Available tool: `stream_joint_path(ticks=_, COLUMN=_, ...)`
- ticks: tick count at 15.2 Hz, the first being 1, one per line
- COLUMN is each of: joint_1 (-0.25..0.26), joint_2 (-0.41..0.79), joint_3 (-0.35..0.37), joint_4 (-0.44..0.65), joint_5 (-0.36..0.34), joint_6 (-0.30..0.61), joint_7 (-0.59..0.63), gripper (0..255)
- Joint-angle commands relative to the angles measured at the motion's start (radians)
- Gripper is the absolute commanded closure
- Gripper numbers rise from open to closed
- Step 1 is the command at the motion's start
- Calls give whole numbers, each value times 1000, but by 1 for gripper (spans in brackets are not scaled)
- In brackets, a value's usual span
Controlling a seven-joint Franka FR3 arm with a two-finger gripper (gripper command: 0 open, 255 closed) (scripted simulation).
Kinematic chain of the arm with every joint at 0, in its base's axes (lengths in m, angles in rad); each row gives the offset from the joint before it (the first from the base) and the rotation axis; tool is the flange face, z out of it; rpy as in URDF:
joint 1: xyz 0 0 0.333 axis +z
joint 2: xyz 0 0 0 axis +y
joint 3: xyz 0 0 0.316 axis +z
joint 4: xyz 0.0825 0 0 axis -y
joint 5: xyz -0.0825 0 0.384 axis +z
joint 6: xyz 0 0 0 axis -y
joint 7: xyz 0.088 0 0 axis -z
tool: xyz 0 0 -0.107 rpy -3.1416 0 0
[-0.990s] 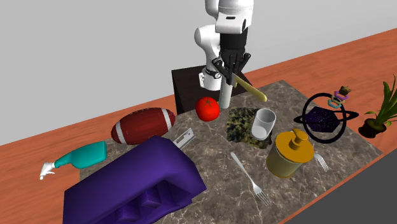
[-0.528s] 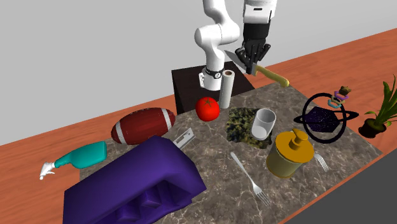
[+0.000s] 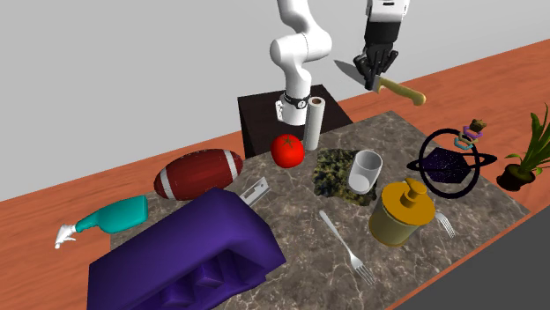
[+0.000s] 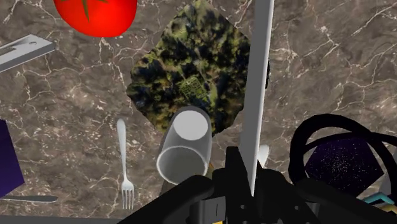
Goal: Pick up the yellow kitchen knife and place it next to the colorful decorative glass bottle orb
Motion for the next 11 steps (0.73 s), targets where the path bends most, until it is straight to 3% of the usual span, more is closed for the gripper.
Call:
stream_joint_path(ticks=1, joint_1=20, joint_2=-24, joint_3=43, joint_4=-15, joint_5=20, joint_6=-8, joint_7=52, gripper=255)
stream_joint_path(ticks=11, joint_1=116, joint_2=-43, joint_3=256, joint_4=-3, joint_5=125, joint_6=-29, joint_7=298, gripper=255)
